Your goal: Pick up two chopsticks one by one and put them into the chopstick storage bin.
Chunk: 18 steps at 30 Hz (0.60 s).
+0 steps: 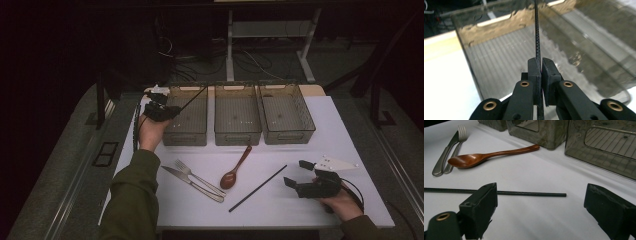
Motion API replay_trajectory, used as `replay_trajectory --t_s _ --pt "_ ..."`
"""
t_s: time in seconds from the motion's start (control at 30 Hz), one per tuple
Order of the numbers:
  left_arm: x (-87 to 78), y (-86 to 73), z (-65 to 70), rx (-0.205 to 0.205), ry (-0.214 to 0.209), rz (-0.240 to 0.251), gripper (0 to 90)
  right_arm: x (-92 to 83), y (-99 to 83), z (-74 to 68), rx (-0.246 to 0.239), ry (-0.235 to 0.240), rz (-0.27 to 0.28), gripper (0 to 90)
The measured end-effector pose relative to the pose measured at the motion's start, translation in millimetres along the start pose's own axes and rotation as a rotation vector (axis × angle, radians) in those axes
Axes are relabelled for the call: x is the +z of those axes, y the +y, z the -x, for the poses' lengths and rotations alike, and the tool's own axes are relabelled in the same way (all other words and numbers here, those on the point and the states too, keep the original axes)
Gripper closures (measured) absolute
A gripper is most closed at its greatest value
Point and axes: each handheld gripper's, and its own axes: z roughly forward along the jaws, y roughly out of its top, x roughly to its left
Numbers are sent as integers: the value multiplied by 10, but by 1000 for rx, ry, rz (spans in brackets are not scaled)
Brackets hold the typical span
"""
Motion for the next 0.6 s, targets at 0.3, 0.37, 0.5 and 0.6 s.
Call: replay_trajectory --t_s 0.3,0.37,0.5,0.6 --pt "123 -116 -26 -34 34 -59 848 -9 1 3 3 -2 2 110" --pt "132 -131 -30 -60 44 -47 835 -9 1 2 2 -1 3 110" --pt "109 -116 -21 -59 45 -7 666 -12 2 4 2 -1 3 110" --pt "69 -91 11 -37 31 26 604 -13 2 3 4 -2 3 110"
